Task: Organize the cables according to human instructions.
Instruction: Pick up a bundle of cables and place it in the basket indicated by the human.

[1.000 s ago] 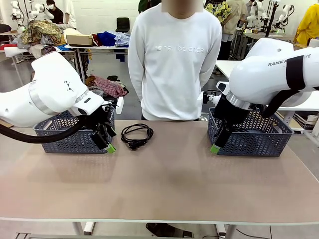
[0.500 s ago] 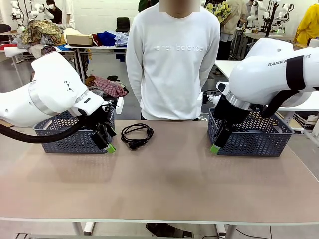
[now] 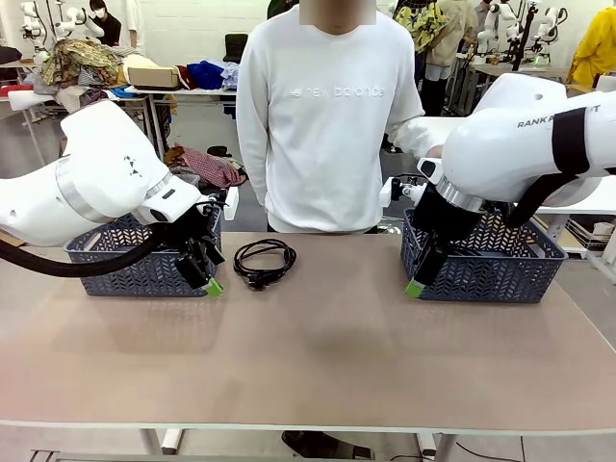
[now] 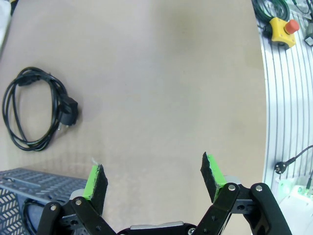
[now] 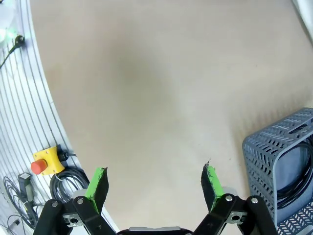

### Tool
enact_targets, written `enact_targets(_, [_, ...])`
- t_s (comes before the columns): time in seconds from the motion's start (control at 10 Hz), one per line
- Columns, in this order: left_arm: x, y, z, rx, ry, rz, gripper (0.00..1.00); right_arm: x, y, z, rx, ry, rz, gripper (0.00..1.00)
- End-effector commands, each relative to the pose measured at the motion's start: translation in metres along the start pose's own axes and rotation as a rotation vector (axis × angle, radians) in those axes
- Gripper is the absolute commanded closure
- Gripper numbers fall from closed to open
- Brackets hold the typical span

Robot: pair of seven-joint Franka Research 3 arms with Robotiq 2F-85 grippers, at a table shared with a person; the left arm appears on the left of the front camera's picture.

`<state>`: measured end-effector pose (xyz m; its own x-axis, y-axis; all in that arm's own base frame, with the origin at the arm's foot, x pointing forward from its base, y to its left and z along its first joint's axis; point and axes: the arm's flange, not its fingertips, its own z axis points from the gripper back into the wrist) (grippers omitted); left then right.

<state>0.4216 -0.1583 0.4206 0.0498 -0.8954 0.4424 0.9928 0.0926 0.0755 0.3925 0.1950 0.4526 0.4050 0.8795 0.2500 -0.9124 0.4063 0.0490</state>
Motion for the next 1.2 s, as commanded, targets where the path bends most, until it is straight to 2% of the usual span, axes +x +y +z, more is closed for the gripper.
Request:
enact_targets(0.0, [-0.0011,0.0,0.0012,0.0,0.001,0.001,0.0,0.0011,0.001,0.0004,-0.001,-0.002,0.001,0.0])
enact_targets(1.0, [-0.0011,0.0,0.0012,0.0,0.001,0.001,0.0,0.0,0.0,0.0,0.0,0.0,0.0,0.0])
enact_targets(1.1, [-0.0011,0.0,0.0012,0.0,0.001,0.001,0.0,0.0084,-0.0046,-0.0001,-0.021,0.009,0.06,0.0])
